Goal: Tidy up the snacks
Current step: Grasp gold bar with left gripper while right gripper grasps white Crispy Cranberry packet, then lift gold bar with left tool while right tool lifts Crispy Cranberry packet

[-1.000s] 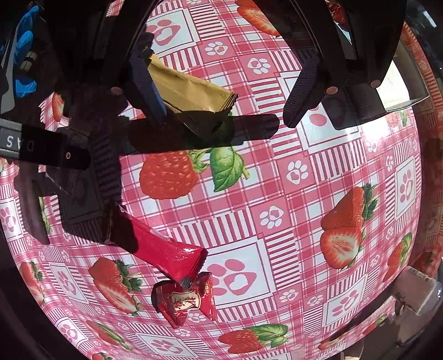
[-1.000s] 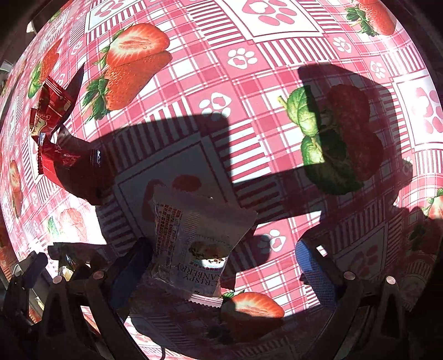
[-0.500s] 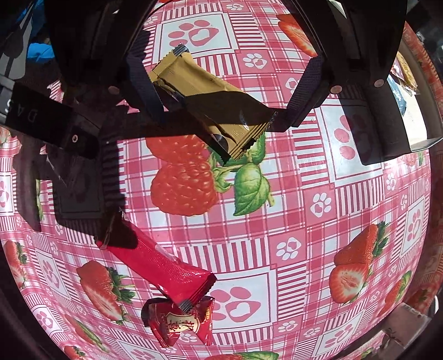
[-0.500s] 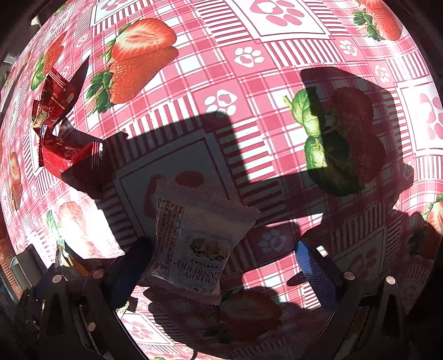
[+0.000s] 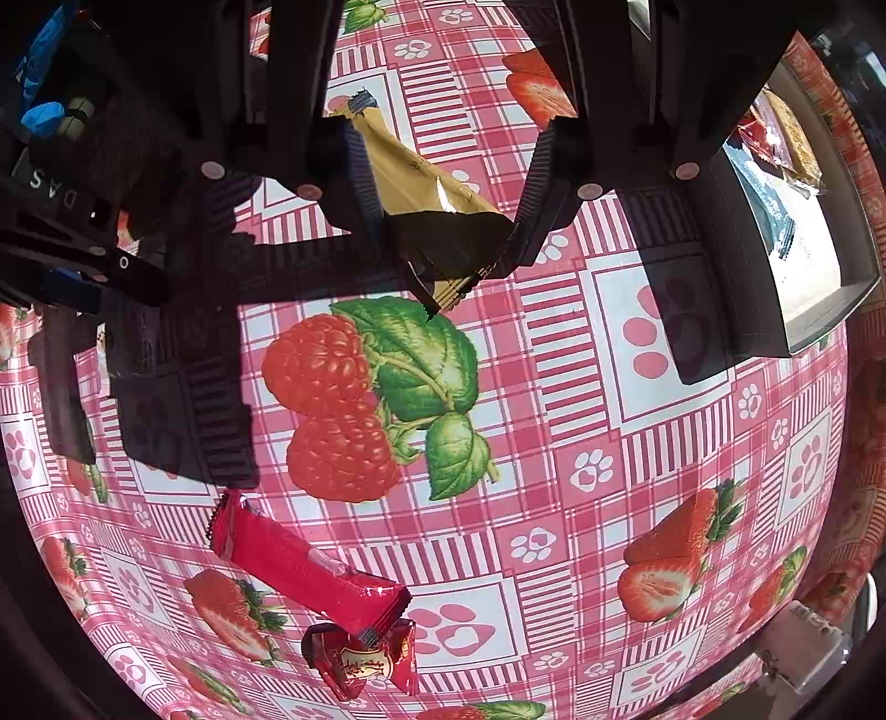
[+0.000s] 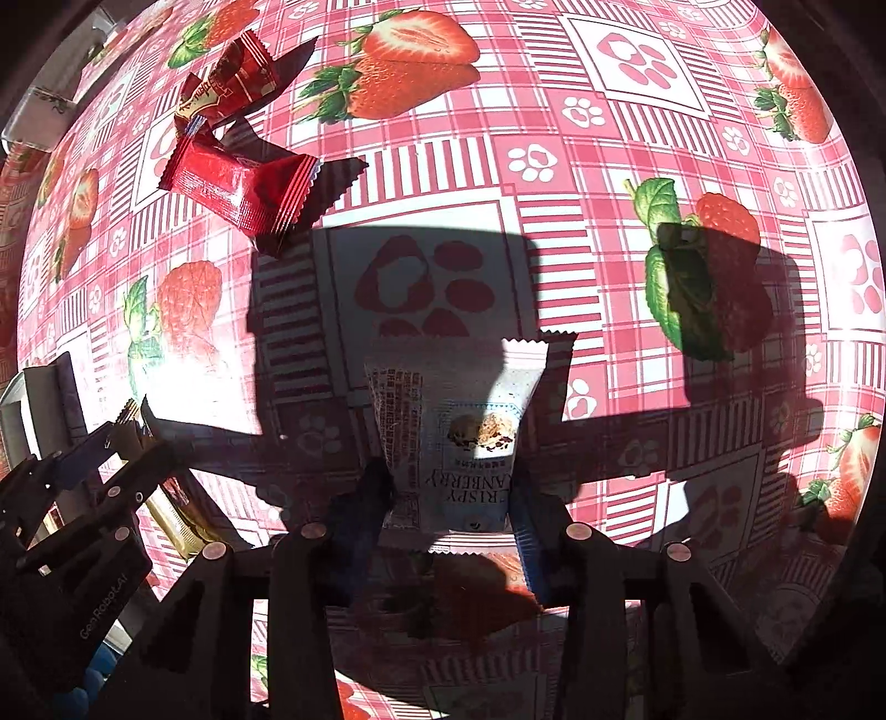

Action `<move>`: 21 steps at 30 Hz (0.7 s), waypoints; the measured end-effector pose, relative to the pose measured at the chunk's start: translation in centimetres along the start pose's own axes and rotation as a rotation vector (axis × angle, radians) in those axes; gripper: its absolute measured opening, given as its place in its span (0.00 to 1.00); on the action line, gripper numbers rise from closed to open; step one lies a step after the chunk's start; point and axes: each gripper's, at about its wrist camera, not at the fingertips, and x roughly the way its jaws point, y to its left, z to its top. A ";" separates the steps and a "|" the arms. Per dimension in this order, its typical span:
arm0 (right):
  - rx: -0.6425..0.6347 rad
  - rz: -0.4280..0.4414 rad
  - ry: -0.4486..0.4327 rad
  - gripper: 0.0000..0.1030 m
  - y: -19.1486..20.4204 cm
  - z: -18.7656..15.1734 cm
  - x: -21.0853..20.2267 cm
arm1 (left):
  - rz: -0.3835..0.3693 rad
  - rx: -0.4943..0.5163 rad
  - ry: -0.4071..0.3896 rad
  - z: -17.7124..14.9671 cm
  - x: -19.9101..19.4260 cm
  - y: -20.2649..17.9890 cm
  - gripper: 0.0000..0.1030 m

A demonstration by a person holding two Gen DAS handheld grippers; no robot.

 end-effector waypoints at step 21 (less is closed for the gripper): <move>0.136 0.091 0.072 0.90 -3.1 -7.1 1.3 | -0.012 0.020 0.092 -6.6 0.0 5.2 0.75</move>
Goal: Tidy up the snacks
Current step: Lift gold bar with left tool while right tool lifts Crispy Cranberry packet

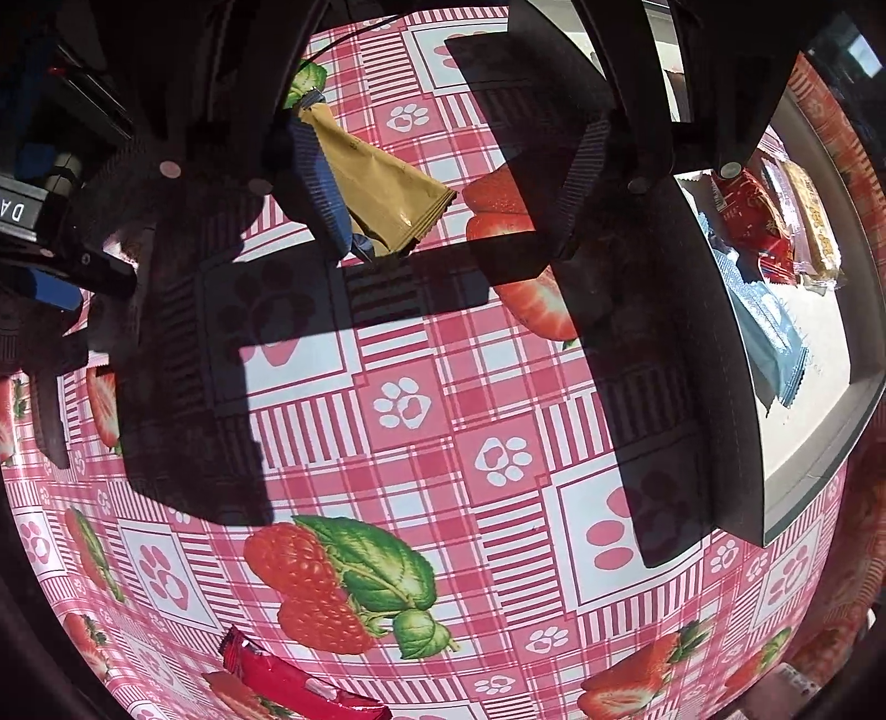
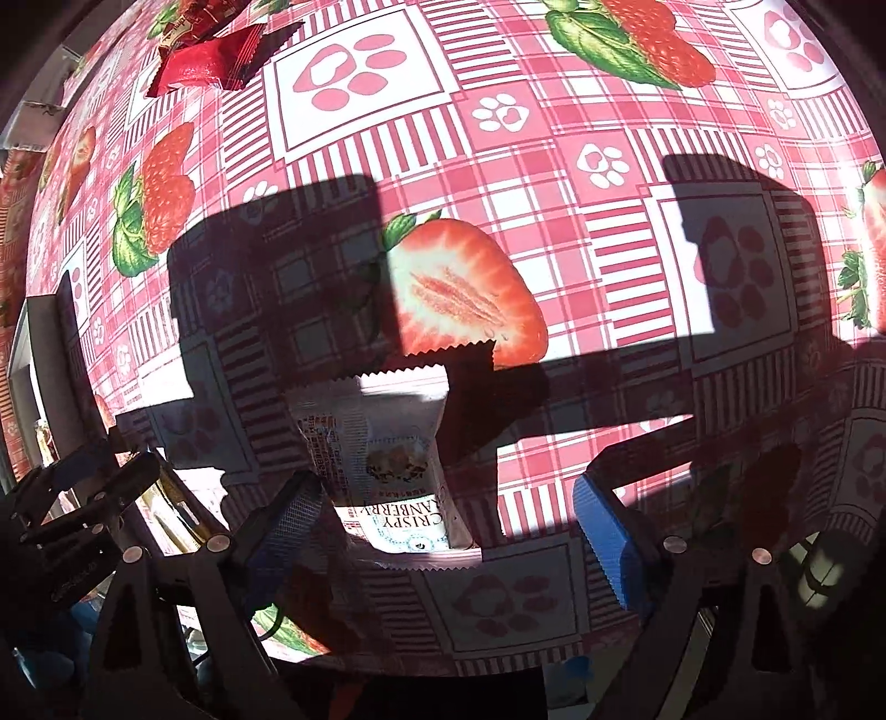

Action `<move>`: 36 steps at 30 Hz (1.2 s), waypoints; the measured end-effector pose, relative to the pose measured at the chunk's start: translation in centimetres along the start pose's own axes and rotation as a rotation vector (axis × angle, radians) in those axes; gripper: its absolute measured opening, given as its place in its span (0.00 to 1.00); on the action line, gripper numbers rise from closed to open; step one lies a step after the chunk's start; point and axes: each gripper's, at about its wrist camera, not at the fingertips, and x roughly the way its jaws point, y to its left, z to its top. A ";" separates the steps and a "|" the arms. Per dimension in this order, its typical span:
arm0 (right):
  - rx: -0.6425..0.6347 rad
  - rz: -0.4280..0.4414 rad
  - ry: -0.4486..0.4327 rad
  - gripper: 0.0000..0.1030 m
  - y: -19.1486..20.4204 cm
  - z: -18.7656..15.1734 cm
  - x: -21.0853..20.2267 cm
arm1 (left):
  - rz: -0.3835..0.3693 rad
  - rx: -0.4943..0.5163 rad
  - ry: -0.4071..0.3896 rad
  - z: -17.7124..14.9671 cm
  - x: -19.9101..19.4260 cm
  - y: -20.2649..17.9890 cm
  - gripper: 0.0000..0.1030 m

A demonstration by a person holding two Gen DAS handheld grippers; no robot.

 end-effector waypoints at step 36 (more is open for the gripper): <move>-0.190 -0.134 0.006 1.00 8.6 -3.1 4.1 | -0.007 -0.173 0.098 -6.1 1.6 -0.3 1.00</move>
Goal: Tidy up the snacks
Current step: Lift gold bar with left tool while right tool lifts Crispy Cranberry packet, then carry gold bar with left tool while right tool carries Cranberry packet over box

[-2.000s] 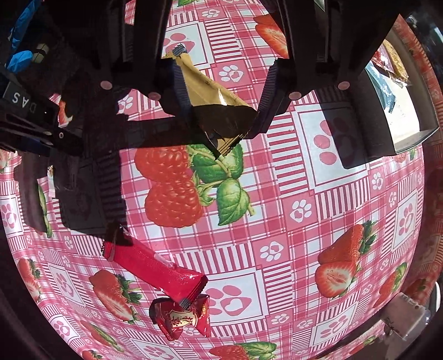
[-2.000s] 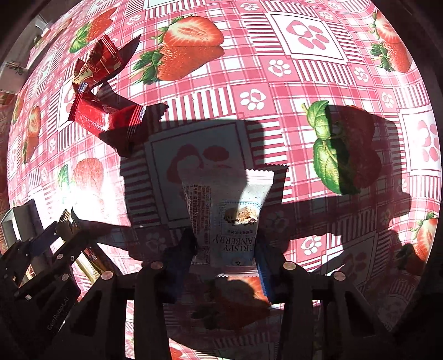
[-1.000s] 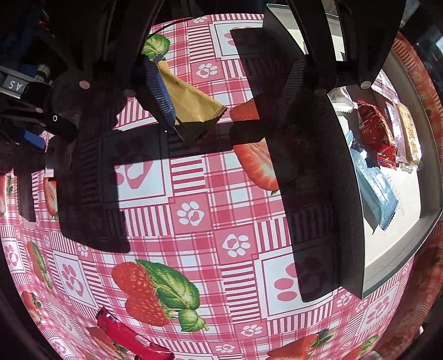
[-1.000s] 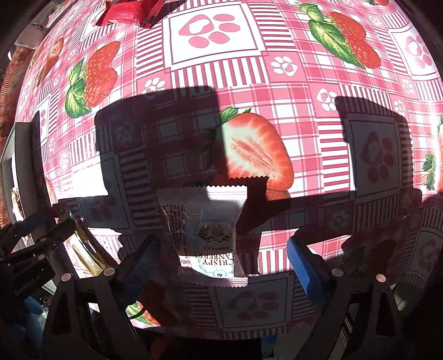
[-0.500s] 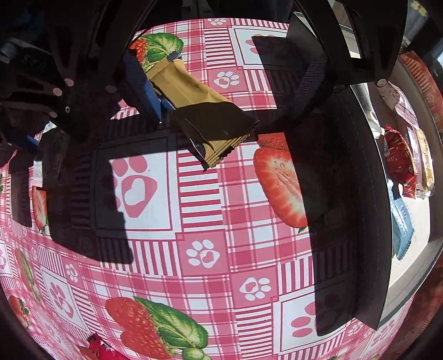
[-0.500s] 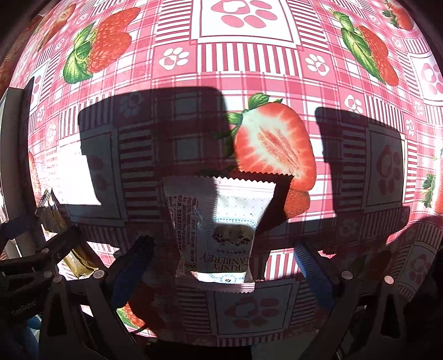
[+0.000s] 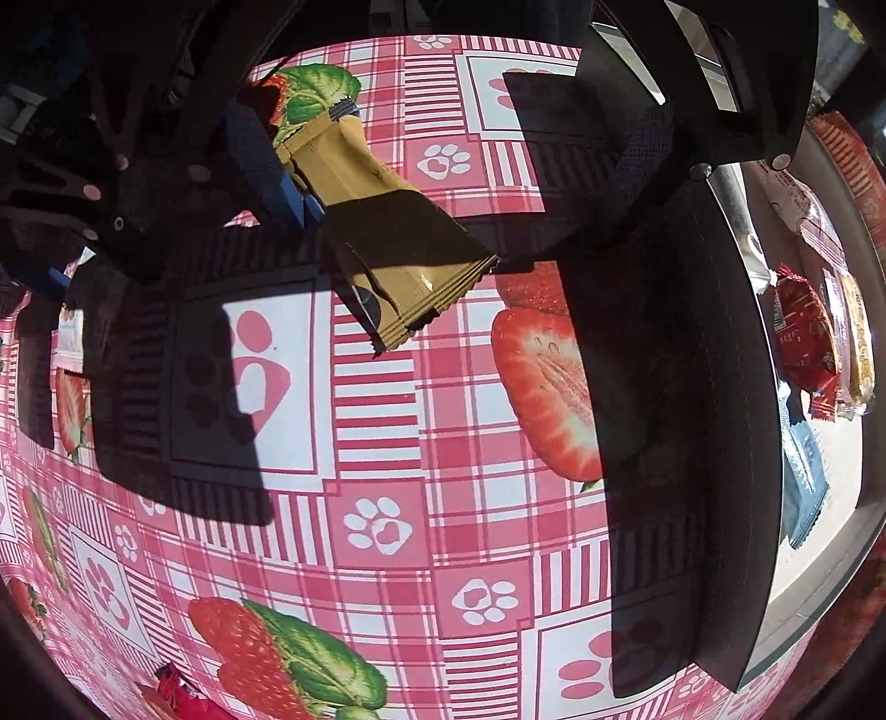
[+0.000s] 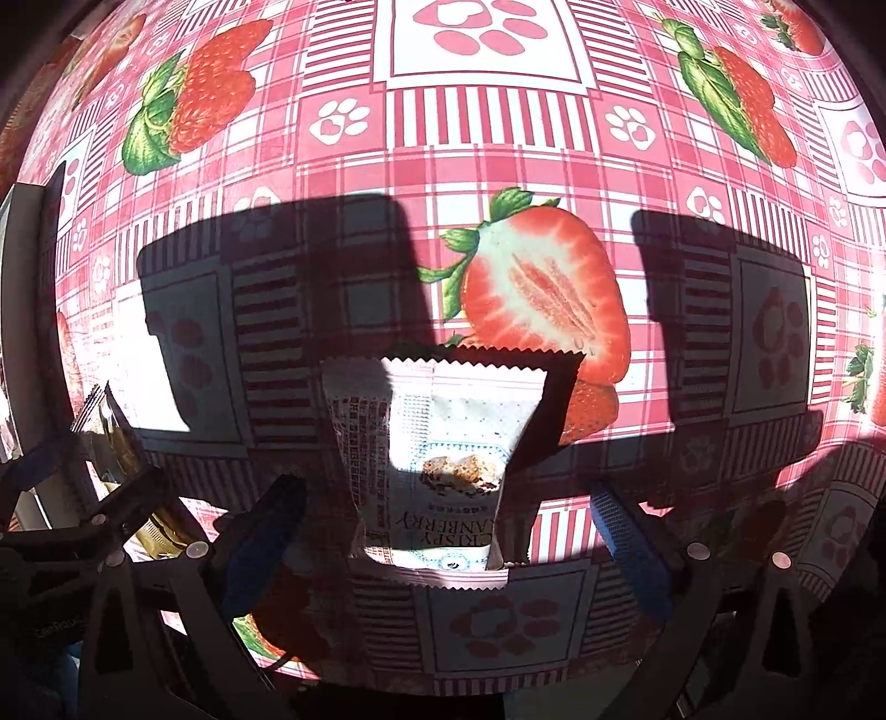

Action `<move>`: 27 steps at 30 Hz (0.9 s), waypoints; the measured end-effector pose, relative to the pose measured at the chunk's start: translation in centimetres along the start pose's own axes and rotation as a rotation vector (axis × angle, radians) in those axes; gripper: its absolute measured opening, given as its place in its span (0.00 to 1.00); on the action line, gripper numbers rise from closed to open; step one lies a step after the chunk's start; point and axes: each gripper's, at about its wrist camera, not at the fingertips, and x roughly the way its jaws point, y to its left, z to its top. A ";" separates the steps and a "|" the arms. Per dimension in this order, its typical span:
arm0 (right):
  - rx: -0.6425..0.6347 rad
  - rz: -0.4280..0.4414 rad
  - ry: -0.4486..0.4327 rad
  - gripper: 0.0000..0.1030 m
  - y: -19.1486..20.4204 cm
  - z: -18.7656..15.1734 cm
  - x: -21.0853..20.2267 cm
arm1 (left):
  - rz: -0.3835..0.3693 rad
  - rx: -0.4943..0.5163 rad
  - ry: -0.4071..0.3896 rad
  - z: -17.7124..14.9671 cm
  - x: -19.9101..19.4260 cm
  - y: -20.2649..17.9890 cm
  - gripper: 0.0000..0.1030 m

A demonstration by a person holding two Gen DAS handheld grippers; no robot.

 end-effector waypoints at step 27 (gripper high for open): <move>0.122 0.157 -0.071 0.41 -2.5 1.7 -4.6 | -0.053 0.351 -0.058 -1.0 -2.4 -3.6 0.24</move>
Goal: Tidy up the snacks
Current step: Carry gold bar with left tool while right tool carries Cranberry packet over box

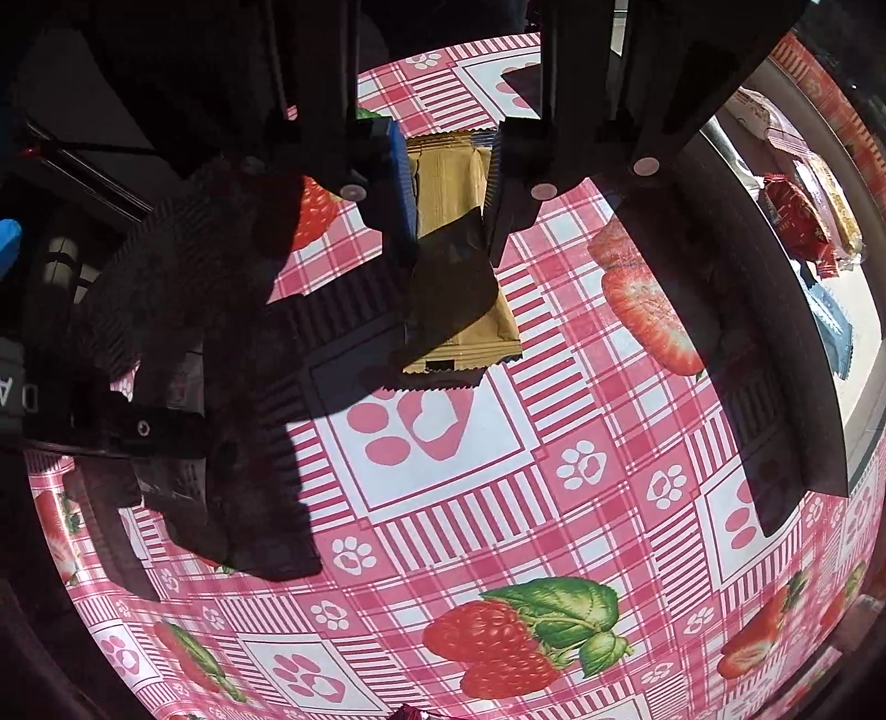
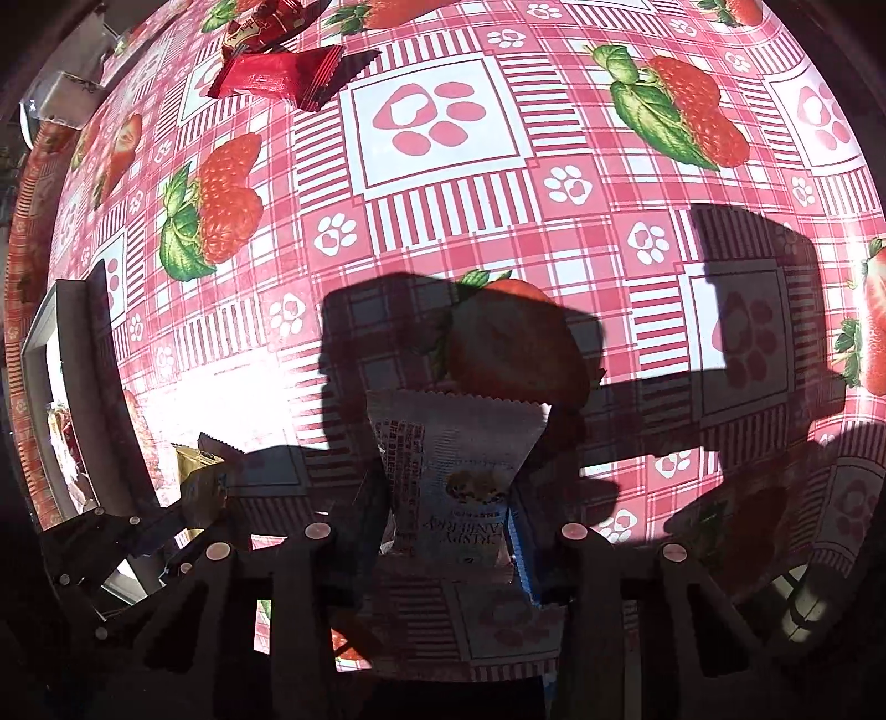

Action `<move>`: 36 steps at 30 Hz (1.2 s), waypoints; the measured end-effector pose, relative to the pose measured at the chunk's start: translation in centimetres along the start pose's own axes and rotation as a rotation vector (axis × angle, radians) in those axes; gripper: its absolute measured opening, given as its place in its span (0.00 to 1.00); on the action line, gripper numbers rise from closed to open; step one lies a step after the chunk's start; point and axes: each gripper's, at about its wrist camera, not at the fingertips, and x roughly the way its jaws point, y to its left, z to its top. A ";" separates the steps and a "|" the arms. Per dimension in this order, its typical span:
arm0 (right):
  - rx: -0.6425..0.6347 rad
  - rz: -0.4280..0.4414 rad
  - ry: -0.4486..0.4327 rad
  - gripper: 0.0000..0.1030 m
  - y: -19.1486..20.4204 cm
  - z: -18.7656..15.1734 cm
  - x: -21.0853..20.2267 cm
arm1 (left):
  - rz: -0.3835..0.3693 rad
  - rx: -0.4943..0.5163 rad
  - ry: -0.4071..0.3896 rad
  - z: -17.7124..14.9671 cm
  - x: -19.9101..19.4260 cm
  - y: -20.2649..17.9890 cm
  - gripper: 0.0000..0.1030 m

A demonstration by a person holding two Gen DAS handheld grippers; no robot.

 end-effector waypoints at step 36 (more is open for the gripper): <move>-0.220 0.021 -0.074 0.41 12.8 1.7 -4.0 | -0.008 -0.180 -0.301 -3.4 -9.9 11.3 0.24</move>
